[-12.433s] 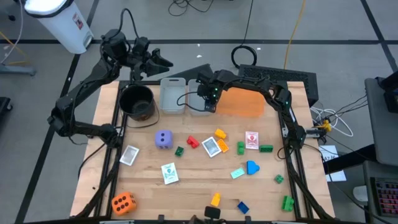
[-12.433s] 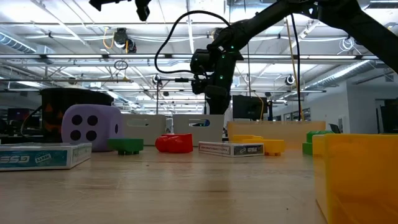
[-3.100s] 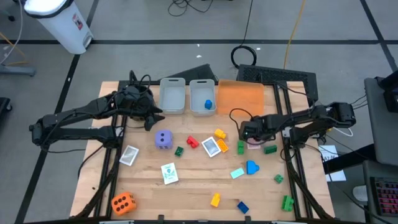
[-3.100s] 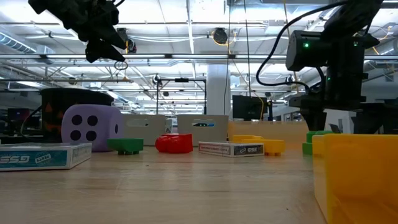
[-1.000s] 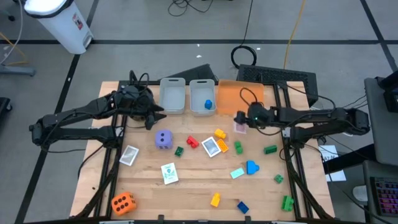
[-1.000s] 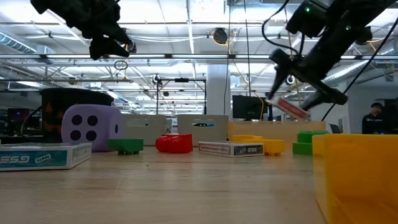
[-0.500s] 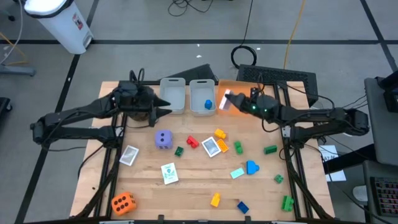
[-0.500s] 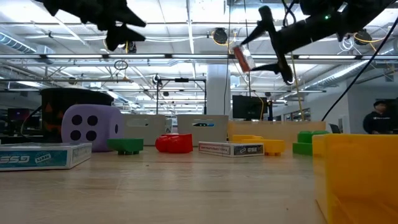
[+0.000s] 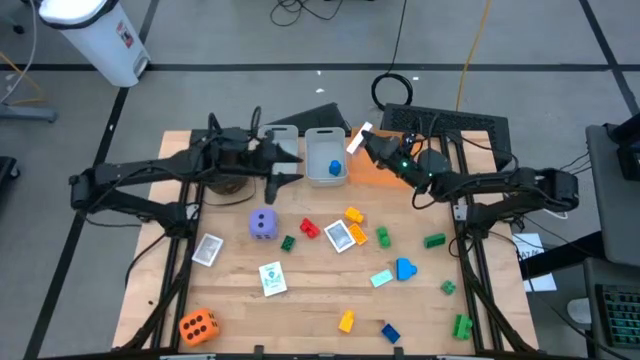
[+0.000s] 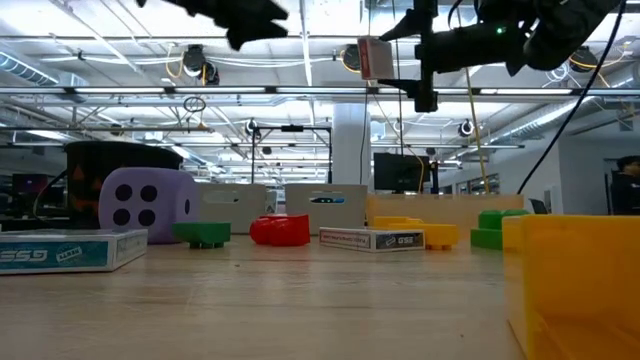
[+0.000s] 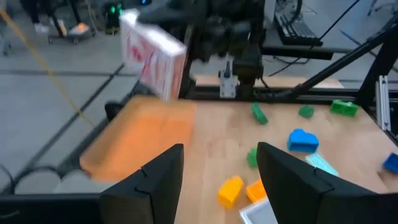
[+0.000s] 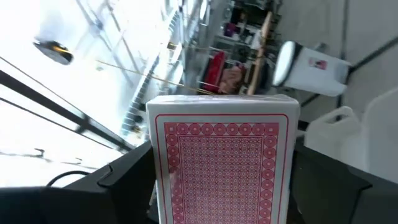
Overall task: Pick & Place Toys
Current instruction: Put the red playing card into the orange bin
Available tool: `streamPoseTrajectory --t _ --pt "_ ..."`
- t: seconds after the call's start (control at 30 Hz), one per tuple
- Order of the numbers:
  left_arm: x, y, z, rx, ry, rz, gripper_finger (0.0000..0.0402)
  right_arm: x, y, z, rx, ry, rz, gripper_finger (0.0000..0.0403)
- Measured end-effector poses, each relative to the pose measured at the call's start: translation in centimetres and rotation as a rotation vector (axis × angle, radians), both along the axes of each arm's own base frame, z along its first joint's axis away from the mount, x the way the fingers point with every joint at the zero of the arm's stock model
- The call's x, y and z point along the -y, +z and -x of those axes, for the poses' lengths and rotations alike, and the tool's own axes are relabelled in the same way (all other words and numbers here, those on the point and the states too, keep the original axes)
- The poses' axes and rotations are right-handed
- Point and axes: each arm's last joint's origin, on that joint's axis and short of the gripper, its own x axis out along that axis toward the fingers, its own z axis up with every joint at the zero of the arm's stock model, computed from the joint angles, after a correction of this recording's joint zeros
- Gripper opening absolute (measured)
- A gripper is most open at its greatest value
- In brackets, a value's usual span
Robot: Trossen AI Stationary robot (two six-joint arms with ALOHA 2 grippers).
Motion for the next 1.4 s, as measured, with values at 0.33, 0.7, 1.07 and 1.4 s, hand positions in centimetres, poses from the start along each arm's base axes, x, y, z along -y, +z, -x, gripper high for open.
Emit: streamPoseTrajectory --t 0.33,0.7,1.07,1.4 --pt "-0.4 2.2 -5.6 0.011 -0.054 -0.11 0.0212 0.2 -0.3 -0.9 0.138 0.011 0.014 0.0302" --pt "-1.0 1.7 -9.4 -0.01 0.085 -0.195 0.0212 0.1 0.3 -0.7 0.211 0.01 0.037 0.0302" --pt "-1.2 1.4 -10.8 0.08 0.116 -0.216 0.0212 0.1 0.7 -0.6 0.252 0.013 0.04 0.0302" --pt "-1.6 0.6 -12.1 0.122 0.167 -0.228 0.0212 0.1 0.8 -0.5 0.271 0.013 0.041 0.0302"
